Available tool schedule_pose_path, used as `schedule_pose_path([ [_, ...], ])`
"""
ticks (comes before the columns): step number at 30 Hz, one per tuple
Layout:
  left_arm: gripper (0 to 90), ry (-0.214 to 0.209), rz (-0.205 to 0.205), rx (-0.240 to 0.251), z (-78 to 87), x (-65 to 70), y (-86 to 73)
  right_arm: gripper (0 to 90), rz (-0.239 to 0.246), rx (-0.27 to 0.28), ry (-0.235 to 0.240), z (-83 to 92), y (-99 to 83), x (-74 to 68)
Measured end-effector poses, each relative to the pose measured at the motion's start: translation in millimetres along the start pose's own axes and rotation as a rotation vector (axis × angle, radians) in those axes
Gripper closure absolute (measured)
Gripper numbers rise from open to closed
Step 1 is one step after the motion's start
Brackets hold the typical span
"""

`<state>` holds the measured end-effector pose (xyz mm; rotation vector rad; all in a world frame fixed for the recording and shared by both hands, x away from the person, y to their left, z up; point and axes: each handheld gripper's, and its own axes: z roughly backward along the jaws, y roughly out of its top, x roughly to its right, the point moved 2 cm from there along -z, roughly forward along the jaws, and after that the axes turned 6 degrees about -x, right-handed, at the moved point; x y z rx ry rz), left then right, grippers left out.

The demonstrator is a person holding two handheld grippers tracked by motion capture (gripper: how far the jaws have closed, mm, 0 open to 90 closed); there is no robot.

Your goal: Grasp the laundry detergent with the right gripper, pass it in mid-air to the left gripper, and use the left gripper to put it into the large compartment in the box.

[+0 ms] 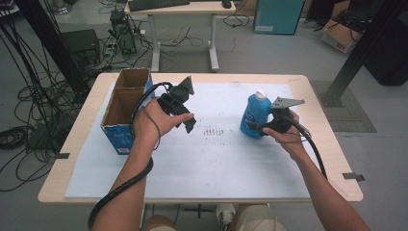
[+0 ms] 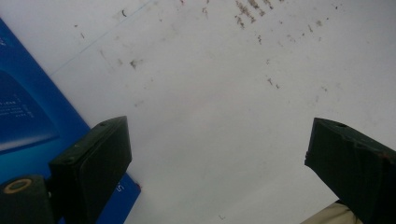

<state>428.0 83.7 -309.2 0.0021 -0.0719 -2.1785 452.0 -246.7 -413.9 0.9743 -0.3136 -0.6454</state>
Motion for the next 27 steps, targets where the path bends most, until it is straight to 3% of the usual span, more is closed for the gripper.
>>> schedule_pose_path([
  [27,7.1,-0.001,-0.002,0.002,0.2,-0.4,0.1,1.6,0.002,-0.006,-0.002,-0.7,-2.0,1.0],
])
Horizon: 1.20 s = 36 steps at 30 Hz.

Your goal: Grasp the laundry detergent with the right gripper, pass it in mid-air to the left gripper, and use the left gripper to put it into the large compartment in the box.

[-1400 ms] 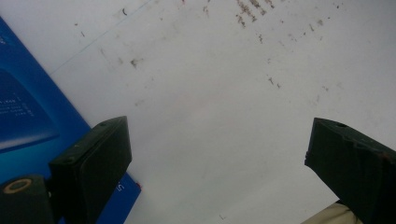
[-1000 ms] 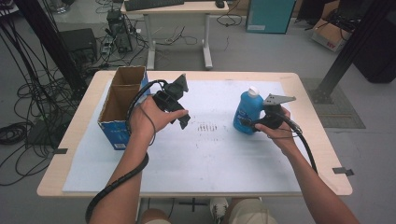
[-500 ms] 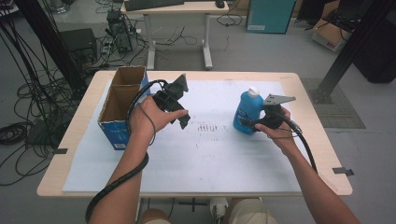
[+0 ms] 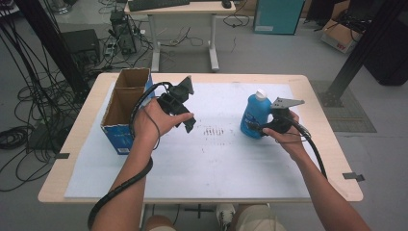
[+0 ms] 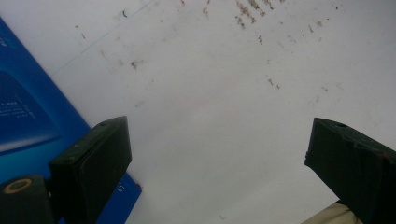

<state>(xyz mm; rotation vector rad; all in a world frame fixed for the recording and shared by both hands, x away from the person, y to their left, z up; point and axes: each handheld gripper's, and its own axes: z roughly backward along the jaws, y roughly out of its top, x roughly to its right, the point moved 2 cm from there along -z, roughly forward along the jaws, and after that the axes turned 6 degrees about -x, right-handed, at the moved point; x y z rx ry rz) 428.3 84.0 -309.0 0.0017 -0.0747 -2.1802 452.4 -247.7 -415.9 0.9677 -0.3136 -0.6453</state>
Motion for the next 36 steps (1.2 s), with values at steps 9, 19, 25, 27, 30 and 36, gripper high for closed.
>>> schedule_pose_path([
  [9,7.1,-0.001,-0.001,0.000,0.9,0.6,0.5,1.6,-0.003,0.003,-0.001,0.2,0.0,-0.2],
  [19,7.1,-0.001,-0.001,0.000,0.1,0.3,-0.1,1.6,-0.005,0.002,-0.001,0.8,-0.8,0.3],
  [25,7.1,-0.001,0.000,-0.004,-1.6,0.0,-0.8,1.6,-0.003,0.003,-0.002,0.1,-1.2,0.7],
  [27,7.1,-0.003,0.001,-0.002,-1.2,-0.3,-1.0,1.8,-0.004,0.002,-0.001,-0.6,-1.6,0.8],
  [30,7.0,-0.002,0.001,-0.003,-0.8,-0.5,-1.0,2.8,-0.005,0.001,0.000,-1.0,-2.1,0.8],
  [36,7.0,-0.004,0.002,-0.007,-1.6,-1.1,-1.4,8.3,-0.015,-0.004,-0.010,-2.8,-4.9,2.0],
])
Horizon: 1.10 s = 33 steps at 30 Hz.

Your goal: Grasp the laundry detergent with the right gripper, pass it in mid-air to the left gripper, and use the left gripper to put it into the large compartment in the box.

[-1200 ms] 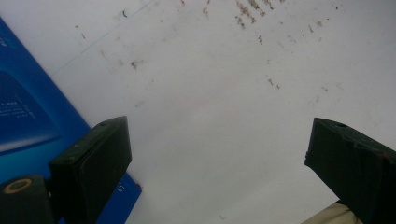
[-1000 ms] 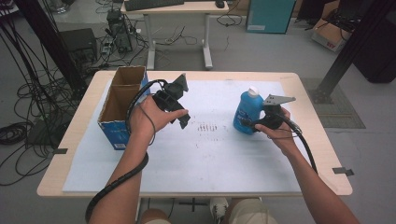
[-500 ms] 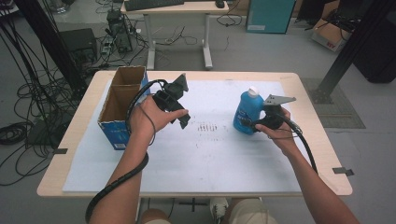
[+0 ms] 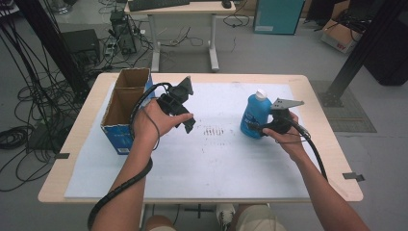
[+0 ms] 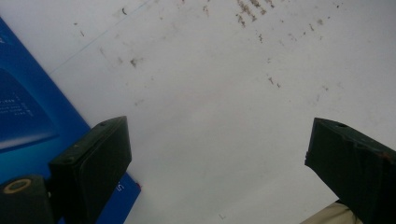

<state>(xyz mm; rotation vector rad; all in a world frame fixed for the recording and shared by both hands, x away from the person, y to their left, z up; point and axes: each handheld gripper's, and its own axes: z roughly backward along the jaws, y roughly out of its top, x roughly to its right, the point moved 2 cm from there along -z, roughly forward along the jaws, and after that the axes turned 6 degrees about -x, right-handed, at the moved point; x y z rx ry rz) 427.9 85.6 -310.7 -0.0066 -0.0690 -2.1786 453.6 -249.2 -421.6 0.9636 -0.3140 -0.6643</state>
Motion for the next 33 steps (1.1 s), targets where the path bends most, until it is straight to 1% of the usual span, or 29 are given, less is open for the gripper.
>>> schedule_pose_path([
  [1,7.0,0.000,0.000,0.000,-0.4,-0.1,-0.1,8.3,0.000,0.000,0.000,0.0,0.0,0.0],
  [3,7.0,0.001,0.001,-0.001,-1.2,-0.6,-0.6,13.3,-0.002,-0.004,-0.008,-0.1,-1.4,1.3],
  [4,7.0,0.003,0.001,-0.002,-1.2,-0.8,-0.9,15.6,-0.002,0.000,-0.003,0.1,-1.7,1.6],
  [6,7.0,0.003,0.002,-0.002,-1.2,-1.1,-0.9,16.8,-0.001,0.000,-0.002,0.1,-2.0,1.7],
  [10,7.0,-0.001,0.003,0.001,-1.2,-0.5,-0.7,24.8,0.006,-0.004,-0.003,-0.8,-3.2,1.3],
  [12,7.0,0.000,0.001,0.000,-0.9,-0.2,-0.4,27.7,0.017,-0.004,-0.002,-1.5,-3.4,1.2],
  [14,7.0,0.001,0.001,0.003,-0.8,-0.1,-0.3,28.7,0.014,-0.006,-0.002,-1.5,-3.6,0.6],
  [15,7.0,0.000,0.001,0.003,-0.6,-0.1,-0.3,31.1,0.017,-0.003,0.000,-2.1,-3.4,0.2],
  [19,7.0,-0.001,0.002,0.001,-0.8,-0.2,-0.8,36.5,0.024,-0.001,0.014,-2.4,-3.3,-0.5],
  [20,7.0,-0.001,0.002,0.001,-0.8,-0.2,-0.8,36.5,0.024,-0.001,0.014,-2.4,-3.3,-0.5],
  [21,7.0,-0.001,0.001,0.000,-0.8,-0.4,-0.9,38.8,0.024,-0.002,0.019,-2.4,-3.1,-1.4],
  [23,7.0,0.001,0.002,0.001,-0.9,-0.4,-1.3,39.9,0.031,-0.003,0.025,-2.4,-3.0,-1.8],
  [33,7.0,0.004,0.003,0.003,1.1,-0.3,-2.0,40.6,0.040,-0.006,0.023,-2.2,-2.5,-2.0],
])
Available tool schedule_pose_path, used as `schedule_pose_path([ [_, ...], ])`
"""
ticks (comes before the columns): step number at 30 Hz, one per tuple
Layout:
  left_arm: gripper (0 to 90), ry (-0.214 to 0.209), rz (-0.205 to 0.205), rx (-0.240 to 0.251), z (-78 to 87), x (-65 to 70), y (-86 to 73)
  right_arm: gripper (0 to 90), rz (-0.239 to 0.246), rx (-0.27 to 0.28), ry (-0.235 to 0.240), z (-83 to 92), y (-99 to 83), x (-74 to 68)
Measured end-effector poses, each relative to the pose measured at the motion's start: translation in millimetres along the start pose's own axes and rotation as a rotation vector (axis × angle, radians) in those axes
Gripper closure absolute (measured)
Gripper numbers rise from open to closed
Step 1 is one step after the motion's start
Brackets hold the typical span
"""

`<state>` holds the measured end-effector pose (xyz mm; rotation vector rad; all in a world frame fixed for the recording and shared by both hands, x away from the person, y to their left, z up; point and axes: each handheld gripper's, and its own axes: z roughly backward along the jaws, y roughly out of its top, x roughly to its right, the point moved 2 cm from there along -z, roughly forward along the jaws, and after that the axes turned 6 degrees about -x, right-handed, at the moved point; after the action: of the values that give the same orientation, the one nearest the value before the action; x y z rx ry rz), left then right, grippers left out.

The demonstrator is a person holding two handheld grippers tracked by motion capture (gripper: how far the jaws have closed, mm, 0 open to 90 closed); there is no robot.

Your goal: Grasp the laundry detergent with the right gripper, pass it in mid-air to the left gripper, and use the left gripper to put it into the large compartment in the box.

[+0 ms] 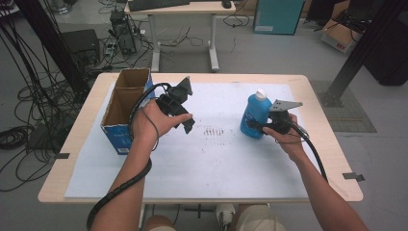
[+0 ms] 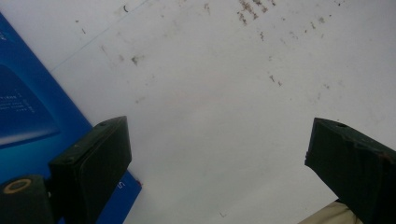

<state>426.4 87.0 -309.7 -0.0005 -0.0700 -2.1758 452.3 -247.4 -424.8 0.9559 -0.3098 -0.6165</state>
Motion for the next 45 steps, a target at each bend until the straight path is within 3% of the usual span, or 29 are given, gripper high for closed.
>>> schedule_pose_path([
  [11,7.1,0.001,-0.001,-0.002,0.0,-0.4,-0.6,41.2,0.020,-0.001,-0.005,0.0,0.0,-0.4],
  [45,7.0,0.010,0.000,0.009,5.2,-1.5,-5.1,42.8,0.021,-0.001,0.001,0.0,0.0,0.5],
])
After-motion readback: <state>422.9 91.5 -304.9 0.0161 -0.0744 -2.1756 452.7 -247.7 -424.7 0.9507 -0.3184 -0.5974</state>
